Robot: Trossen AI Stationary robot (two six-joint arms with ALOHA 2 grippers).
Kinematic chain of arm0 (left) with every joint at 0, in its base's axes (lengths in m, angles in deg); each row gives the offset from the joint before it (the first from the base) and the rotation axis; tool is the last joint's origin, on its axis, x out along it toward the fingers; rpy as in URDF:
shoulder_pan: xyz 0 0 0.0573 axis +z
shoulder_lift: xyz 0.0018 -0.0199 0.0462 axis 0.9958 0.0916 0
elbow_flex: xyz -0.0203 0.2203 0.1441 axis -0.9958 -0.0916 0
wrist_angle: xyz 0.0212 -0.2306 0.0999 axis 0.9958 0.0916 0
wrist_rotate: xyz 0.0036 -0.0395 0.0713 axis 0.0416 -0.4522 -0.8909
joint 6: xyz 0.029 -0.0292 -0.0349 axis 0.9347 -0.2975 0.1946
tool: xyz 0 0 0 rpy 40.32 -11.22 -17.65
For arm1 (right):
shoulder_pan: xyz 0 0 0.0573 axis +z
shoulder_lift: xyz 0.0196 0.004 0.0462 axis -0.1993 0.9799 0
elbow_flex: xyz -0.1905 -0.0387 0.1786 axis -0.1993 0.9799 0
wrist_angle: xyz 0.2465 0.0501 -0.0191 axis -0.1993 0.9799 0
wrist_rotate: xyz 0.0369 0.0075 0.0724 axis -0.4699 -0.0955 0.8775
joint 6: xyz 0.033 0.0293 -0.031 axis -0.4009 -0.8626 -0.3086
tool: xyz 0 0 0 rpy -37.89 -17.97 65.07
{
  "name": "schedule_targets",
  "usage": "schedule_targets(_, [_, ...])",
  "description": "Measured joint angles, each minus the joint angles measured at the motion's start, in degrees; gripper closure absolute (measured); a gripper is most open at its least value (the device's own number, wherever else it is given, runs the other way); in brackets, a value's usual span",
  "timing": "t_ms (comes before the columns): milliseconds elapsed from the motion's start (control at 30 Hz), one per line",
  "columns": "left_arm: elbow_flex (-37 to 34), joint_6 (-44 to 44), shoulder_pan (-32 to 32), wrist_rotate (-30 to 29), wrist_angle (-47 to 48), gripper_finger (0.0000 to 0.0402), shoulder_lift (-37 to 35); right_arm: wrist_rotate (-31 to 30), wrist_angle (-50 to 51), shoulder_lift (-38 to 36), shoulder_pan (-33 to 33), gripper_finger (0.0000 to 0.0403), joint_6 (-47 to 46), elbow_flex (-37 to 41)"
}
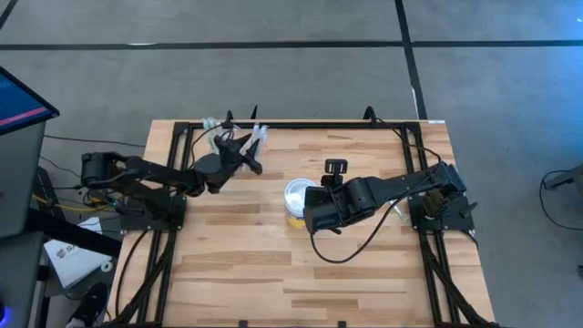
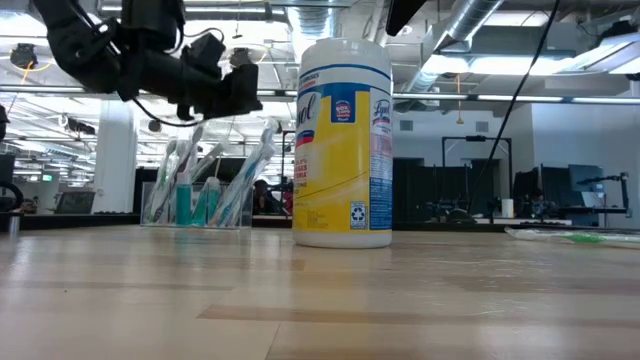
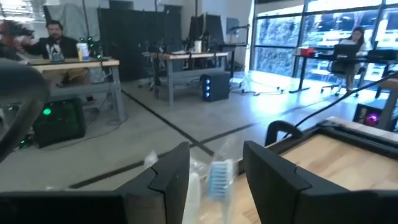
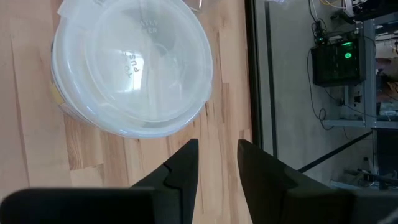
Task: Pick & Place toothbrushing station
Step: Put the green toothbrush into the white organizer
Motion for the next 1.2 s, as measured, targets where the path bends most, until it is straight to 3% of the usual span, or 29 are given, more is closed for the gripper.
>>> schedule_targets(567, [0.0, 0.1, -14.0, 0.0, 0.2, 0.0259, -4.2, 2.1, 1.0, -1.0, -9.4, 0.0301, 1.4, 0.0])
schedule_targets(733, [0.0, 0.1, -17.2, -0.1, 0.2, 0.0259, -4.2, 7.5, -0.6, -3.1, -14.1, 0.0301, 1.7, 0.5])
schedule_targets(1200, [0.0, 0.0, -19.6, -0.1, -0.7, 0.0259, -4.2, 19.8, -15.0, -20.6, -26.1, 0.0301, -0.7, 21.1])
